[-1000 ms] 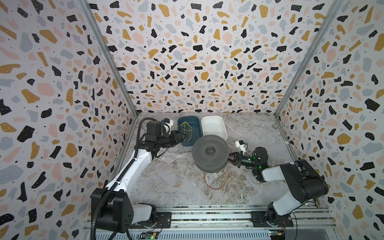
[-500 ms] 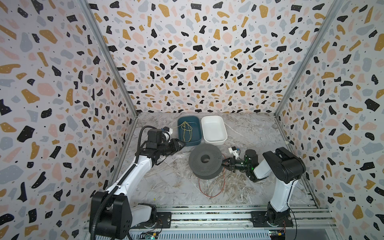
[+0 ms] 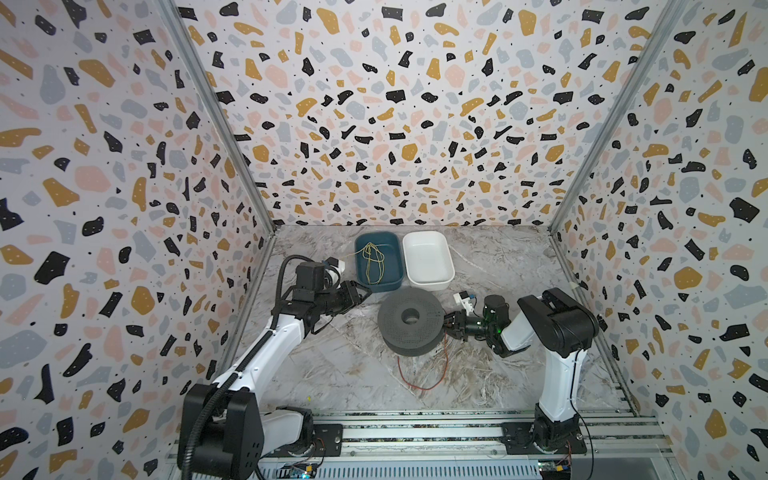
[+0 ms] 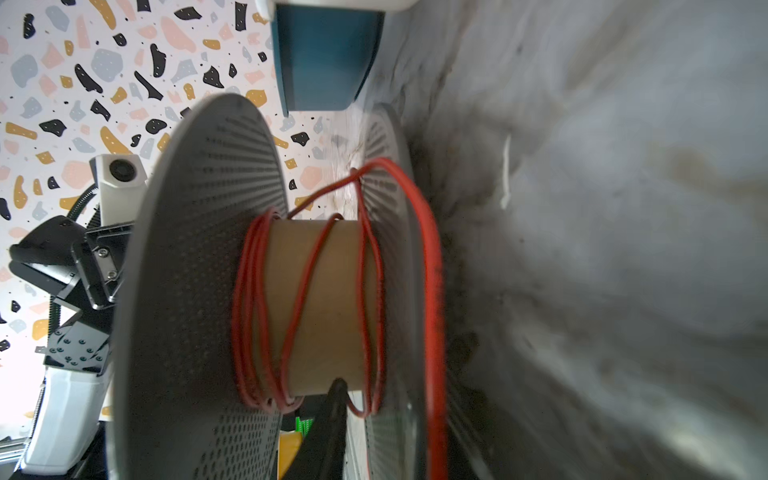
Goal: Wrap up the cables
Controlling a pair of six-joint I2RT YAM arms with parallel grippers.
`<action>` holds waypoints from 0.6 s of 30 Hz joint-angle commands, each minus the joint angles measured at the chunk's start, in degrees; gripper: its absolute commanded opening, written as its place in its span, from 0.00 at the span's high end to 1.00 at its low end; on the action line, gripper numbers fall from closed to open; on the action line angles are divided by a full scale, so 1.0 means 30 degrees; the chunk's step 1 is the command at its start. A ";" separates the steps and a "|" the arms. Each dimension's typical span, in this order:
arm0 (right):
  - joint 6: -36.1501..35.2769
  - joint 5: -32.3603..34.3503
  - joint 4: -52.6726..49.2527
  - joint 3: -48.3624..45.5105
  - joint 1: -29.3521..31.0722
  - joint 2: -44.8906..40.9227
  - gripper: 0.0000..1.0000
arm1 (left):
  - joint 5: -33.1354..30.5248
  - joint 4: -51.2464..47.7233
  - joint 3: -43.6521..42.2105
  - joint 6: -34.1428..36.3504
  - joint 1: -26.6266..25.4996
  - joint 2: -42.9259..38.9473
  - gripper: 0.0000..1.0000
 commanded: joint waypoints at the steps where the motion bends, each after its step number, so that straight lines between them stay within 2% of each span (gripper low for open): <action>1: -0.2342 0.0521 -0.3619 0.0263 -0.0283 -0.1180 0.59 | 0.0064 0.0368 -0.0625 0.0114 0.0003 -0.0558 0.55; 6: -0.5017 0.1390 -0.8785 0.0264 -0.0653 -0.3548 0.46 | -0.0637 0.0294 -0.1829 -0.0182 -0.0134 -0.1342 0.55; 10: -0.7274 0.1921 -1.2822 0.0325 -0.1120 -0.5224 0.32 | -0.1372 0.1284 -0.3192 -0.1366 -0.1066 -0.2151 0.54; 14: -0.9162 0.2129 -1.5773 0.0105 -0.1643 -0.6277 0.29 | -0.1973 0.1904 -0.4178 -0.2197 -0.1885 -0.2750 0.54; 18: -1.0890 0.3371 -1.8529 -0.0580 -0.1795 -0.8400 0.29 | -0.2469 0.1869 -0.4655 -0.2497 -0.1986 -0.3583 0.54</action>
